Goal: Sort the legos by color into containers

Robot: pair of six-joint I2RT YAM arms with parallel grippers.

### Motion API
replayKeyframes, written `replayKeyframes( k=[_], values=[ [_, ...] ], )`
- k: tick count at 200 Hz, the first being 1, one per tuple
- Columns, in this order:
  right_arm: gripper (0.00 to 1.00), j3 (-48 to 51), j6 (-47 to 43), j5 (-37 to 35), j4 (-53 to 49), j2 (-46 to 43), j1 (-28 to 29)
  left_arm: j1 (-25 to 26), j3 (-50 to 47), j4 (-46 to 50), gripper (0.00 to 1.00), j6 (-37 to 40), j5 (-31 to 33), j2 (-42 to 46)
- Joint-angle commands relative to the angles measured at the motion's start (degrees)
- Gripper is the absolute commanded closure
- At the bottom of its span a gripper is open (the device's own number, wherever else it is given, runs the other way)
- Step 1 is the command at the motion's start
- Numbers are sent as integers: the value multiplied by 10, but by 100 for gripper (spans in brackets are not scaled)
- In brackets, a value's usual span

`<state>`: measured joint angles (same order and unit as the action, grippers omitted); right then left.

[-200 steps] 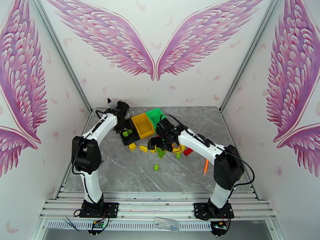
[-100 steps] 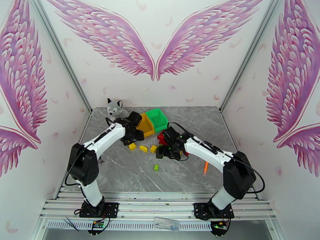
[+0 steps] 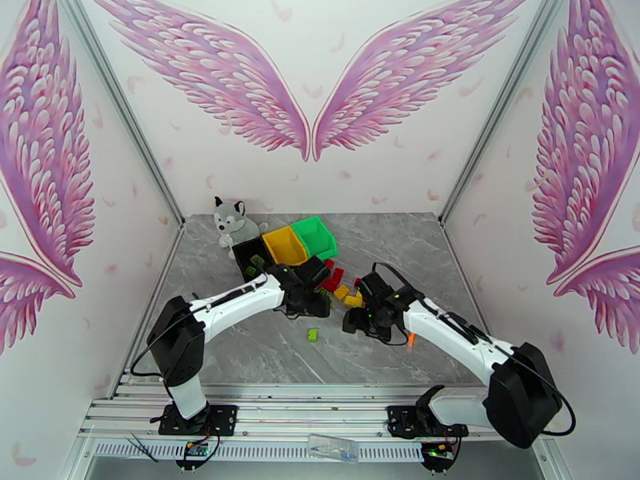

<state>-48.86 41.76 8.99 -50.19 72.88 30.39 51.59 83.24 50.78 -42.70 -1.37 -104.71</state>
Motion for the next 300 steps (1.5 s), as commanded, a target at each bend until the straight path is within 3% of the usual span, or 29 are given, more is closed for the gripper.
replayKeyframes(
  k=[1, 58, 99, 174, 214, 264, 300],
  values=[
    [22, 32, 22, 0, -13, -38, -12, 23, 45, 23, 25, 3, -3, -36],
    [21, 66, 35, 14, -12, -87, -20, 39, 26, 52, 28, -17, 8, -60],
    [21, 65, 32, 33, 6, -76, -20, 41, 19, 58, 28, -24, 28, -67],
    [24, 46, 27, 52, 26, -49, -20, 33, 3, 31, 34, -23, 7, -114],
    [26, 37, 26, 59, 34, -32, -20, 25, 1, 31, 45, -19, 6, -127],
    [30, 9, 16, 75, 48, 2, -20, 13, 0, 31, 74, -9, -10, -103],
    [31, -39, 1, 96, 61, 54, -16, -15, -6, 31, 76, -11, -9, -59]
  ],
)
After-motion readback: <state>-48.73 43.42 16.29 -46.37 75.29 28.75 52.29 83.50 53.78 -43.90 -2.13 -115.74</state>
